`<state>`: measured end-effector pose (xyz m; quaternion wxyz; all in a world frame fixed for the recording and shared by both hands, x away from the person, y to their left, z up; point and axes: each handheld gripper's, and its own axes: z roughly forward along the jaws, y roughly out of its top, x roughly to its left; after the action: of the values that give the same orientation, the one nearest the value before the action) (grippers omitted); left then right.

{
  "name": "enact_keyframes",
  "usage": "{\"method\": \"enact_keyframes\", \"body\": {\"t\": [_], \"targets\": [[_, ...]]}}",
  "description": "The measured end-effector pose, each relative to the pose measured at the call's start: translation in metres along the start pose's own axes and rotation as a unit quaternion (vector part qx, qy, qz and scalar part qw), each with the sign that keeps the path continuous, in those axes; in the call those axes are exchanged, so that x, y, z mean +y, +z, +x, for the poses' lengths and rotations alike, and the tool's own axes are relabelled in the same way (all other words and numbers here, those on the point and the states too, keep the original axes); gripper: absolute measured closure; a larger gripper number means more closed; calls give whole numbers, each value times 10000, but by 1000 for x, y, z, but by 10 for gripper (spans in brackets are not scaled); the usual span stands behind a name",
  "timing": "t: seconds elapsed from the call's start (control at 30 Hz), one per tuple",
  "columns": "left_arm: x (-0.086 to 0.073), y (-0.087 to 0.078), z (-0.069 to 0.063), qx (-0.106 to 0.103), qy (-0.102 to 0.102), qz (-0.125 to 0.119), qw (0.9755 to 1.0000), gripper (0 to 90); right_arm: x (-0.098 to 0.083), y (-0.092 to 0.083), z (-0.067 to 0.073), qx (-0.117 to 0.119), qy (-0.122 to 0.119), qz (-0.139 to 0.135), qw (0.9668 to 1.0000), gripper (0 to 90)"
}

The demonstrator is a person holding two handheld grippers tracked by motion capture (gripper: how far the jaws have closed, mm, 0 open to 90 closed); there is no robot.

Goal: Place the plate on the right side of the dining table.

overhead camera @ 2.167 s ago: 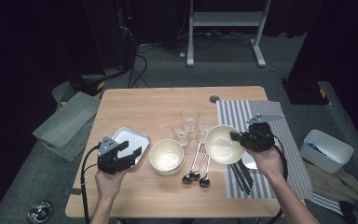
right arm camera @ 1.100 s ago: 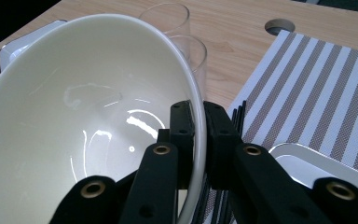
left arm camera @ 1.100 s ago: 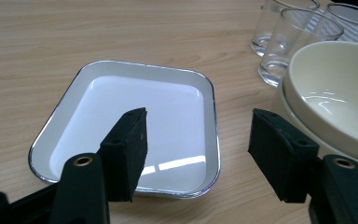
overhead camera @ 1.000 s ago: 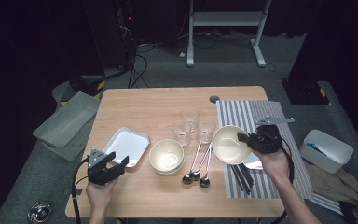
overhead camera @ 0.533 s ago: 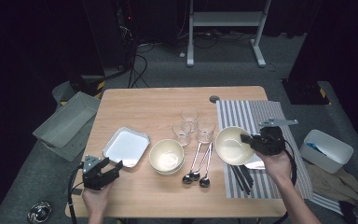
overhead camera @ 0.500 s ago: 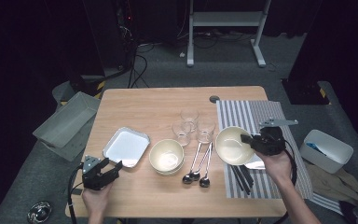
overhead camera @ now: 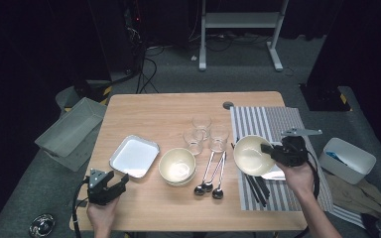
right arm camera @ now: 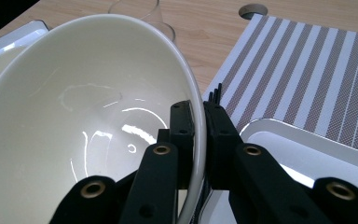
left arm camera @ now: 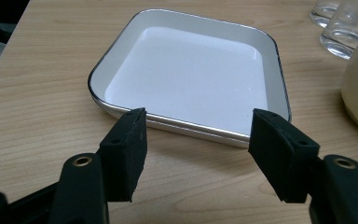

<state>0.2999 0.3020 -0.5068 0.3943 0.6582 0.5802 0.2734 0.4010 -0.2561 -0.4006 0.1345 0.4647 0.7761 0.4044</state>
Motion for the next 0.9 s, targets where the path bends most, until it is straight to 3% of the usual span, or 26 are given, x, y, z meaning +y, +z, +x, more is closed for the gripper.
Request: {"method": "enact_keyframes", "body": {"t": [0.9], "targets": [[-17,7,4,294,78,240,9993,367,-9,-8,-18,-199,251,-49,9995,835]]}}
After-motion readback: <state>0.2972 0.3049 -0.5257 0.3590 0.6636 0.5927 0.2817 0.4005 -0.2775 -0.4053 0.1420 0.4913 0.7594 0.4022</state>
